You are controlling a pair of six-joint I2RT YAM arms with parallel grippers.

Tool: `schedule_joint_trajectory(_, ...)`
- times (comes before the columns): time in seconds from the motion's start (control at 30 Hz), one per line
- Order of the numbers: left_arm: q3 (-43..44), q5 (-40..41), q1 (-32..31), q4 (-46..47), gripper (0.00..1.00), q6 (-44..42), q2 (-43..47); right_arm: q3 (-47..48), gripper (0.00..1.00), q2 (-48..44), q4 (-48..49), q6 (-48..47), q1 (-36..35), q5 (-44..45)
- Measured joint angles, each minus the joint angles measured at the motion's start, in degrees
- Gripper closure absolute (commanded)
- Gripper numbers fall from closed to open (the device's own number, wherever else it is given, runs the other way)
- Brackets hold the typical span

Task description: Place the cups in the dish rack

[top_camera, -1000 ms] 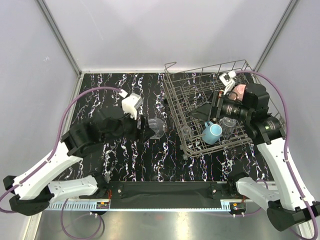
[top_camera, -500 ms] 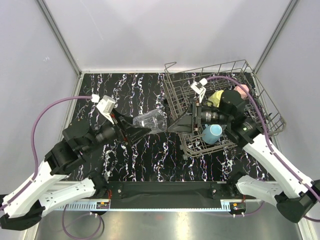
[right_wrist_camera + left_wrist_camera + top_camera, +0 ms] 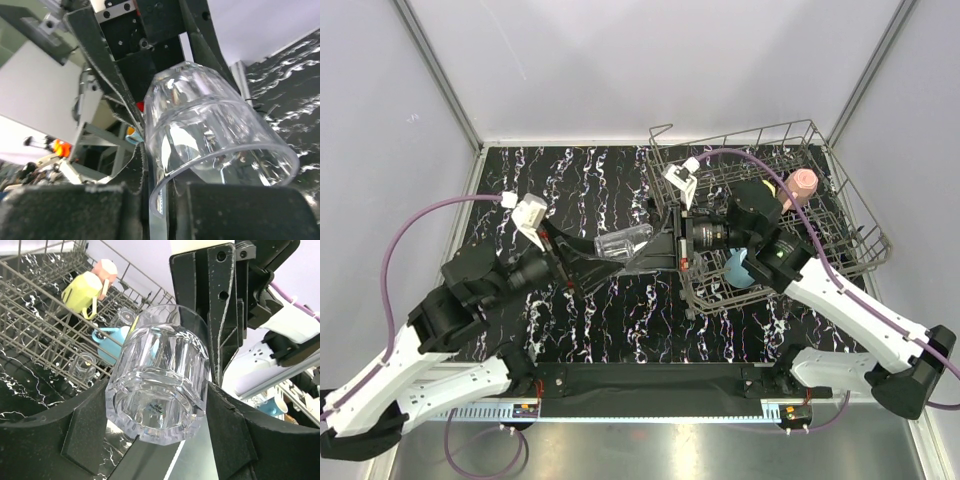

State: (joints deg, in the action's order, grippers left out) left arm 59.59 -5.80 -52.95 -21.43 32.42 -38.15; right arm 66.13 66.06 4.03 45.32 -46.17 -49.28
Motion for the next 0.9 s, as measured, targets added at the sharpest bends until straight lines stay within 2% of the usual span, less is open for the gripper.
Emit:
schedule_joint_trajectory(0.07,1.09,3.39,-0.31,-2.29,0.02,0.37,0.83,2.36,1.00,0.09,-4.24,-2.36,-0.70,2.73)
schedule_joint_trajectory(0.1,1.29,6.25,-0.13,-4.09,0.01,0.72,1.55,3.58,1.00,0.13,-7.52,-3.82,-0.70,4.68)
schedule_joint_trajectory(0.27,1.46,19.58,0.31,-13.57,0.01,3.58,8.61,9.84,1.00,3.48,-22.80,-11.37,-0.55,14.21)
schedule_joint_trajectory(0.43,4.15,29.22,0.39,-19.82,0.02,5.60,14.25,16.11,1.00,10.62,-35.89,-16.65,-4.79,26.32)
schedule_joint_trajectory(0.73,6.29,36.15,0.39,-24.98,0.02,5.77,14.47,28.44,1.00,29.07,-54.18,-19.85,-18.47,48.78)
schedule_joint_trajectory(0.9,6.29,37.18,0.39,-26.45,0.02,5.60,14.45,28.28,1.00,33.35,-58.05,-19.80,-20.20,53.42)
